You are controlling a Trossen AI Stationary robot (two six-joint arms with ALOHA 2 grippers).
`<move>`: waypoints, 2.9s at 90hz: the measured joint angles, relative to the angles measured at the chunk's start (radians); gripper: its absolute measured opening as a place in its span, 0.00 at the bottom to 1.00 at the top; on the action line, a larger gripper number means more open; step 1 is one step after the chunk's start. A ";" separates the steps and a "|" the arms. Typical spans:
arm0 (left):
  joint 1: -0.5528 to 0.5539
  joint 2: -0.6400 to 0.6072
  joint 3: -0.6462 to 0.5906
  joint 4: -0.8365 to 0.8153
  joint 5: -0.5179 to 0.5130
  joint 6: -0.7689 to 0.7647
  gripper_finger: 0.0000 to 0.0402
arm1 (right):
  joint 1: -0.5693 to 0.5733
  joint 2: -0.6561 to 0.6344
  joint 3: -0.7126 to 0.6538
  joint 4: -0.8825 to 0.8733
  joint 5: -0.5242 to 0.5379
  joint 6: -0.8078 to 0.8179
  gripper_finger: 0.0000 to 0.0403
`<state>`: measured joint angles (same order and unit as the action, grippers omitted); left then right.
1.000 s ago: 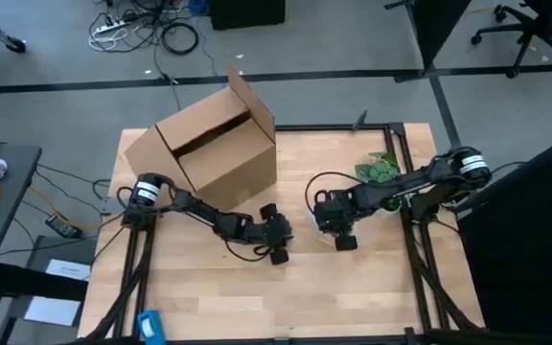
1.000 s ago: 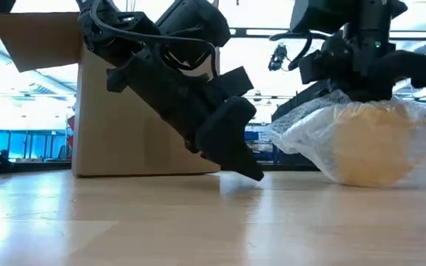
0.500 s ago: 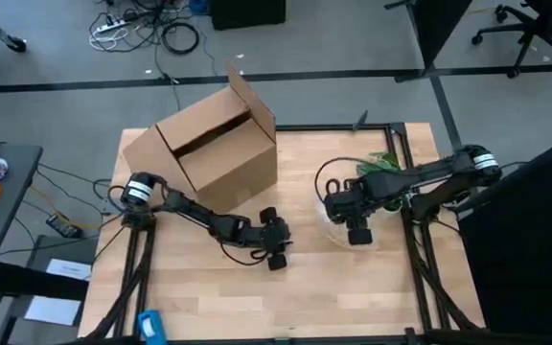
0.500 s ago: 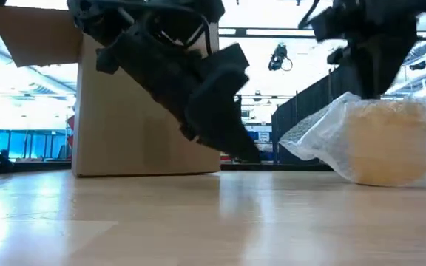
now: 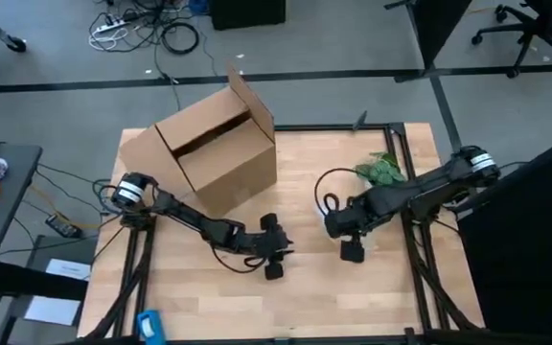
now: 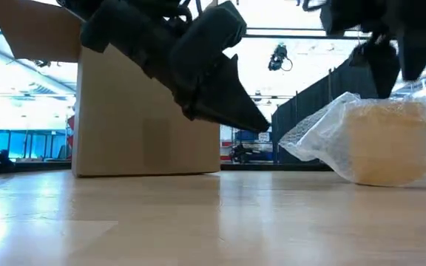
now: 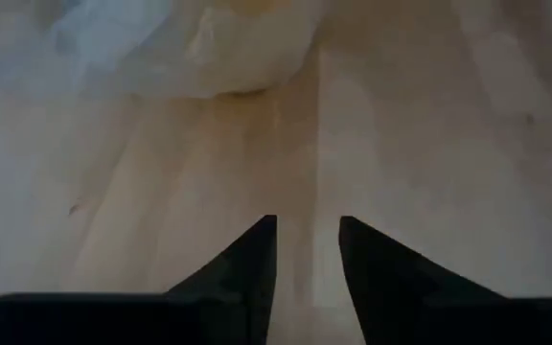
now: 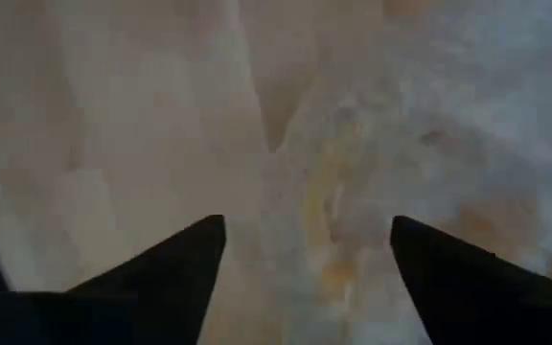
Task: Wrap mug
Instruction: Put the wrapped yellow mug into the box
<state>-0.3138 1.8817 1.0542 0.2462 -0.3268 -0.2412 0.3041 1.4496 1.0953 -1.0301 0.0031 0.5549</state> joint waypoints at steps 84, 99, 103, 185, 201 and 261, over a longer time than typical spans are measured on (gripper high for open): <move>-0.247 -0.381 0.000 0.178 -0.319 0.463 0.25 | -0.003 0.220 0.022 0.069 0.002 -0.102 0.12; -0.236 -0.521 0.000 0.237 -0.803 0.594 0.25 | 0.028 0.137 0.216 0.082 0.041 -0.275 0.09; -0.218 -0.557 0.000 0.206 -0.955 0.622 0.25 | 0.032 0.119 0.258 0.085 0.074 -0.330 0.09; 0.375 -0.754 0.165 -0.688 -0.376 0.077 0.04 | -0.125 -0.039 0.371 0.402 0.211 -0.793 0.08; 0.540 -0.681 0.275 -1.122 -0.202 -0.155 0.01 | -0.125 -0.040 0.371 0.422 0.210 -0.792 0.08; 0.460 -0.483 0.277 -0.712 0.747 -0.129 0.00 | -0.061 -0.034 0.492 0.881 -0.036 -0.961 0.08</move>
<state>0.1465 1.3987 1.3312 -0.4660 0.4198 -0.3698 0.2434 1.4158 1.5870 -0.1495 -0.0329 -0.4064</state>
